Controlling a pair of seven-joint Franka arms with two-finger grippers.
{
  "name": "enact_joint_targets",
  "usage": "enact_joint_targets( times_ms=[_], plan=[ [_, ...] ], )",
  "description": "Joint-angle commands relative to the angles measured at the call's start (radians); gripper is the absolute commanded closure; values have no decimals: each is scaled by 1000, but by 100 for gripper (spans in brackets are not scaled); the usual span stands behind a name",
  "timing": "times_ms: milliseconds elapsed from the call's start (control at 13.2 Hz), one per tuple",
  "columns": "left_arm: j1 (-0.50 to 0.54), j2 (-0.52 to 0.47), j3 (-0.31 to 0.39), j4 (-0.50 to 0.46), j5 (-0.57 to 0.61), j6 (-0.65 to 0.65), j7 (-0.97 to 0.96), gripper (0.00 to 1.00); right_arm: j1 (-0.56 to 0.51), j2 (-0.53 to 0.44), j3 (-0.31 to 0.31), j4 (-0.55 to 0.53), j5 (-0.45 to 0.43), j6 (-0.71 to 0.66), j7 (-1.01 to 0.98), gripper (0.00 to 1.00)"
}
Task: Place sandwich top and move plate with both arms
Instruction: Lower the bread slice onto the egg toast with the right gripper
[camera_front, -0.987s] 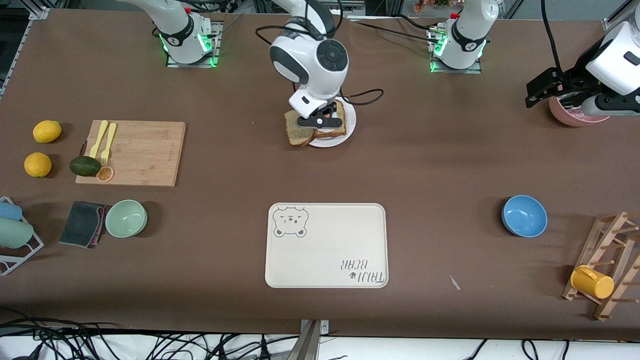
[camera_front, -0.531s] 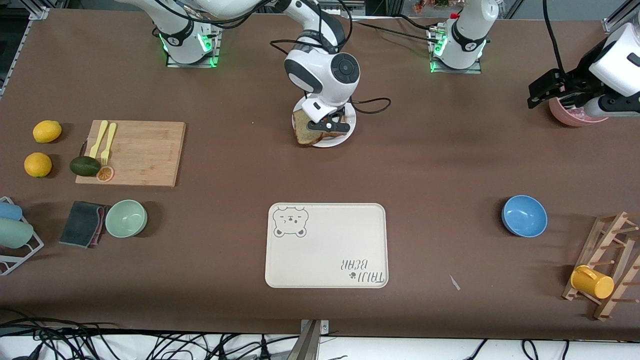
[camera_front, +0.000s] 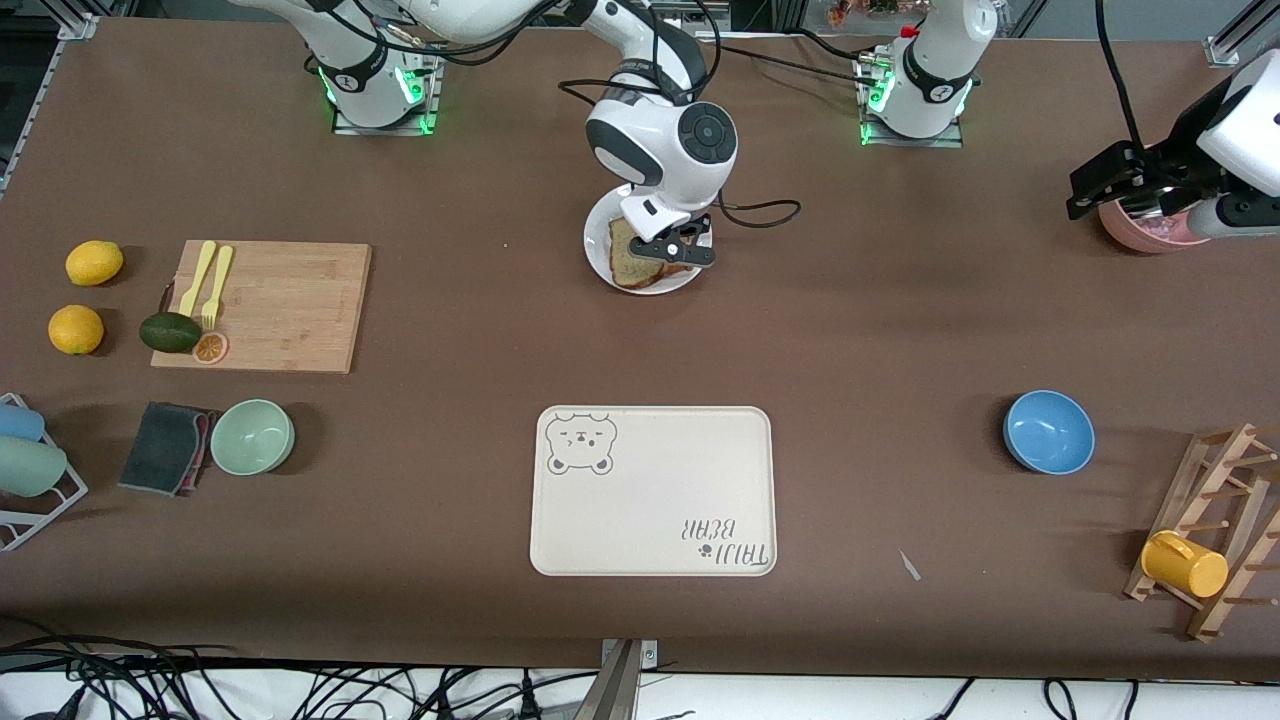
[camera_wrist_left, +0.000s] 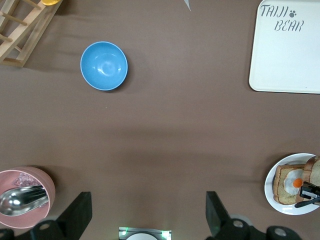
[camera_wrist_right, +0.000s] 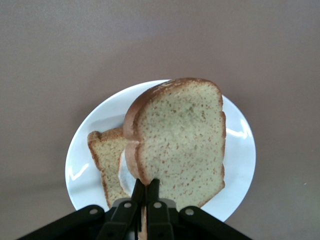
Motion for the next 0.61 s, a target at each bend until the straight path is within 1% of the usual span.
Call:
enact_joint_targets(
  times_ms=[0, 304, 455, 531],
  plan=[
    [5, 12, -3, 24, -14, -6, -3, 0, 15, 20, -5, 35, 20, -5, 19, 100],
    [25, 15, -3, 21, -17, -7, -3, 0, 21, 24, -5, 35, 25, -18, 19, 100],
    [26, 18, -3, 21, -16, -7, -3, 0, 21, 22, -7, 37, 80, -20, 25, 100],
    [25, 18, -4, 21, -16, -7, -5, 0, 21, 22, -7, 37, 79, -21, 25, 100]
  ],
)
